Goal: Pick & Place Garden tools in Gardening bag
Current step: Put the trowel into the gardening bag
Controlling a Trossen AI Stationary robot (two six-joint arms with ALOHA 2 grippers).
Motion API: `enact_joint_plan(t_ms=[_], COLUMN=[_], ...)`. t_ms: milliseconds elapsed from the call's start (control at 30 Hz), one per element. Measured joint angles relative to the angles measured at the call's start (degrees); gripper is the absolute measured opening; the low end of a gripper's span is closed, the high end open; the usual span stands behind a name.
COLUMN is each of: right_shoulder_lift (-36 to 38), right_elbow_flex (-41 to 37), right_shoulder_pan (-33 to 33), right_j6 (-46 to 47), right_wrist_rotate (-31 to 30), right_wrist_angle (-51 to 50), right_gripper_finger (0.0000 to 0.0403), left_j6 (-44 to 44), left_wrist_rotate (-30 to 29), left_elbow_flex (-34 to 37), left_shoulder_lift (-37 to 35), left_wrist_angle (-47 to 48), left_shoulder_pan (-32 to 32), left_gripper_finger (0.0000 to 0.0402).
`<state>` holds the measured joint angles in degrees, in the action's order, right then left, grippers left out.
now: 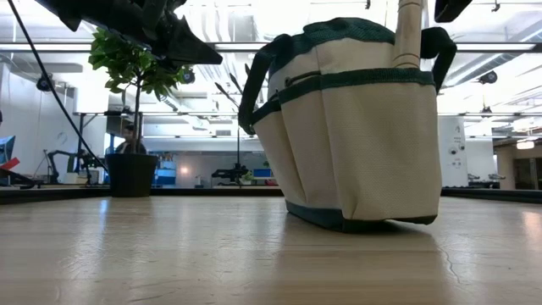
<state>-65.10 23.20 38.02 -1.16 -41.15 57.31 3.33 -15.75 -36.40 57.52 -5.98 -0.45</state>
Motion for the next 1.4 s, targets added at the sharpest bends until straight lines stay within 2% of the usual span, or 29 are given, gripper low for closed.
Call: enact_joint_plan(t_ms=[100,267,433,900,1400], right_shoulder_lift=[0.26,0.22,0.22,-0.48,-8.01], right_elbow_flex=[0.02,0.26,0.17,-0.09,-0.22], right_shoulder_pan=[-0.22,-0.87,-2.26,-2.69,-2.67], right_j6=[-1.99,-5.26,-1.93,4.00,6.78], right_wrist_rotate=[0.87,-1.37,-4.26,-0.81,-0.61], right_wrist_angle=[0.27,-1.93,-7.09,-7.38,-4.39], right_gripper_finger=[0.0046,0.0046,0.0046,0.0046,0.0046], left_j6=[0.45,0.52,0.57,0.57,0.57], left_wrist_rotate=[0.00,0.00,0.00,0.00,0.01], left_elbow_flex=[0.00,0.00,0.00,0.00,0.00], left_shoulder_lift=[0.00,0.00,0.00,0.00,0.00], left_wrist_angle=[0.00,0.00,0.01,0.02,0.08], left_shoulder_pan=[0.00,0.02,0.01,0.02,0.01], left_gripper_finger=[0.0003,0.0003,0.0003,0.0003,0.0003])
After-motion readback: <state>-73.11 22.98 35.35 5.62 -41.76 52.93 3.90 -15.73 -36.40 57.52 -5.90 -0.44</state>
